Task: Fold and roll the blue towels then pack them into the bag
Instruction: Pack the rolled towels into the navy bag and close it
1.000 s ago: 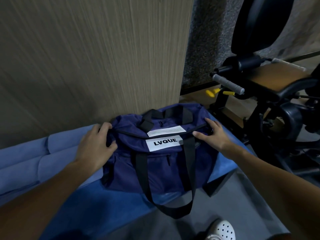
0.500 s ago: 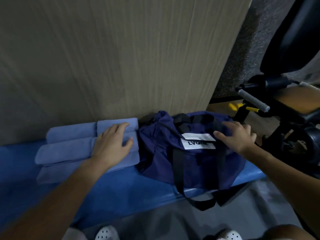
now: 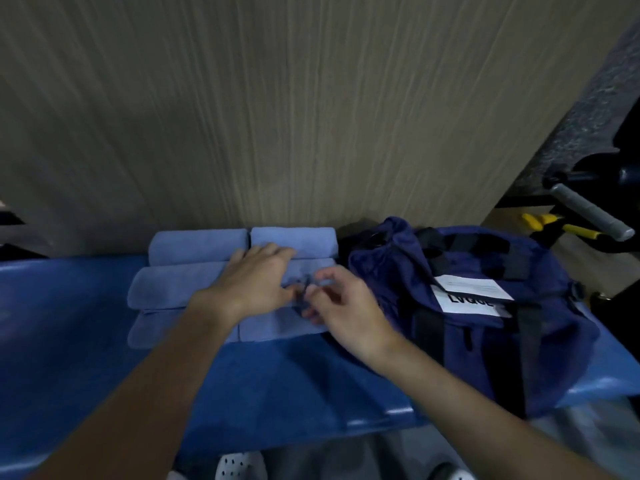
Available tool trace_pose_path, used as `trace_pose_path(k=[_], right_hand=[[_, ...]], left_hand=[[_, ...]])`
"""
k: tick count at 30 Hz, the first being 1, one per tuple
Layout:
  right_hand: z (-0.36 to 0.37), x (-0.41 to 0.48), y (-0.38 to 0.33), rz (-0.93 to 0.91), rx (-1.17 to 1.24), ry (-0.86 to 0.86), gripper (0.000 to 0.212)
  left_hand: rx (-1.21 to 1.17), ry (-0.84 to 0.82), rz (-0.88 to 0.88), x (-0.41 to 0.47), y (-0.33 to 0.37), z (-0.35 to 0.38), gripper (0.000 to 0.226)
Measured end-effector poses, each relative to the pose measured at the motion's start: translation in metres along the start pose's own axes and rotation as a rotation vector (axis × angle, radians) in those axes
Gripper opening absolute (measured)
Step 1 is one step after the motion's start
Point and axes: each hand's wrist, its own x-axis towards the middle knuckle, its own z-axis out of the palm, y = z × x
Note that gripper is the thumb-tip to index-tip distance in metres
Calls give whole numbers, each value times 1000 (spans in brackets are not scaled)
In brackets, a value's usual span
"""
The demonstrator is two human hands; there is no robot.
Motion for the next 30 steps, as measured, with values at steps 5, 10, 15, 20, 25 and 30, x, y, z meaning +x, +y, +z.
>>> trace_pose_path(k=[5, 10, 15, 20, 25, 30], right_hand=[[12, 1, 29, 7, 1, 41, 8], [7, -3, 42, -11, 38, 27, 17], [6, -12, 39, -45, 34, 1, 23], [-8, -20, 9, -141, 170, 102, 26], [-35, -28, -13, -104, 458, 93, 67], [-71, -41, -23, -158, 602, 84, 60]], left_hand=[[37, -77, -18, 3, 1, -9, 49], [-115, -197, -85, -1, 10, -18, 51], [-200, -176, -57, 2, 9, -24, 43], [-570, 113, -50, -13, 14, -40, 31], [-1099, 334, 14, -24, 66, -54, 45], [-1218, 191, 57, -17, 124, -44, 23]])
